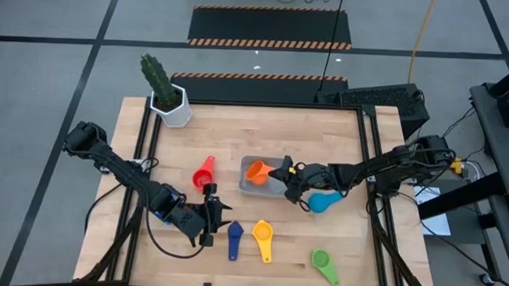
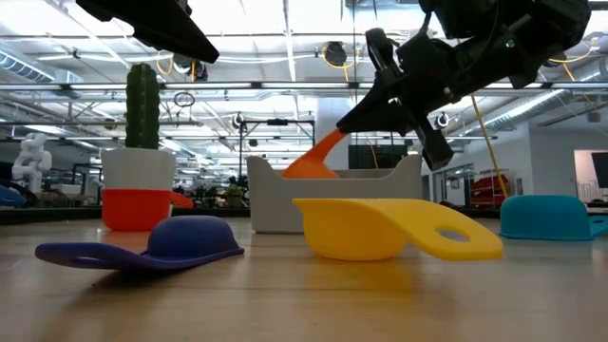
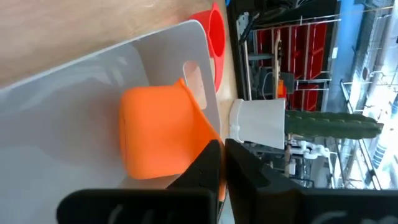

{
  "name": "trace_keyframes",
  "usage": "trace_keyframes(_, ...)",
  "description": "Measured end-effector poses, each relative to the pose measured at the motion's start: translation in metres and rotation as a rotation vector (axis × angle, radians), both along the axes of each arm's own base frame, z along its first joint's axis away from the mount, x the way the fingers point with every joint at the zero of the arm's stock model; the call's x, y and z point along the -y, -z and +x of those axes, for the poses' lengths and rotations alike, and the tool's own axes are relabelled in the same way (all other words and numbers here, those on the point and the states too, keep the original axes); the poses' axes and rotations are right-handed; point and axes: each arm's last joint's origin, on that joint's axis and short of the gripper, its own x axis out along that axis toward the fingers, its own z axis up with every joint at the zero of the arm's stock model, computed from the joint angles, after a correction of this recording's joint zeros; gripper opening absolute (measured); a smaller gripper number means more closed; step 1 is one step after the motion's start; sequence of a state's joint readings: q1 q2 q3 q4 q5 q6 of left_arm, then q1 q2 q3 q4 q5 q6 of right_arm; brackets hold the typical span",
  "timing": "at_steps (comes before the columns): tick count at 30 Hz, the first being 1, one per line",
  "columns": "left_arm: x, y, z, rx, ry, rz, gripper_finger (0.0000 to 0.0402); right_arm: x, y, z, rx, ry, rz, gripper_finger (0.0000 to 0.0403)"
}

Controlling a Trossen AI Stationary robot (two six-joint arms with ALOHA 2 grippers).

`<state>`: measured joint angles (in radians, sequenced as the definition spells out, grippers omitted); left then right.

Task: Nest measuring cups in basket
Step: Put the orange measuring cup into the bin

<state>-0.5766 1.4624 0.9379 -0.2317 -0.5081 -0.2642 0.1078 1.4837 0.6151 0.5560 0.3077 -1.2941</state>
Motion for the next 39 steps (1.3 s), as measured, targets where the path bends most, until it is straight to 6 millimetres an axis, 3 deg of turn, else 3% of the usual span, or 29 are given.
trace_keyframes(12,0.0,0.0,0.0,-0.002,0.0,0.001,0.0184,-0.002,0.003,-0.001,-0.012,0.007,0.119,0.0046)
trace_keyframes(23,0.0,0.0,0.0,-0.002,-0.001,0.0,0.0184,-0.003,0.008,-0.004,-0.058,0.007,0.217,0.0045)
trace_keyframes(39,0.0,0.0,0.0,-0.002,-0.001,0.0,0.0184,-0.006,0.013,-0.006,-0.09,0.052,0.495,0.0046)
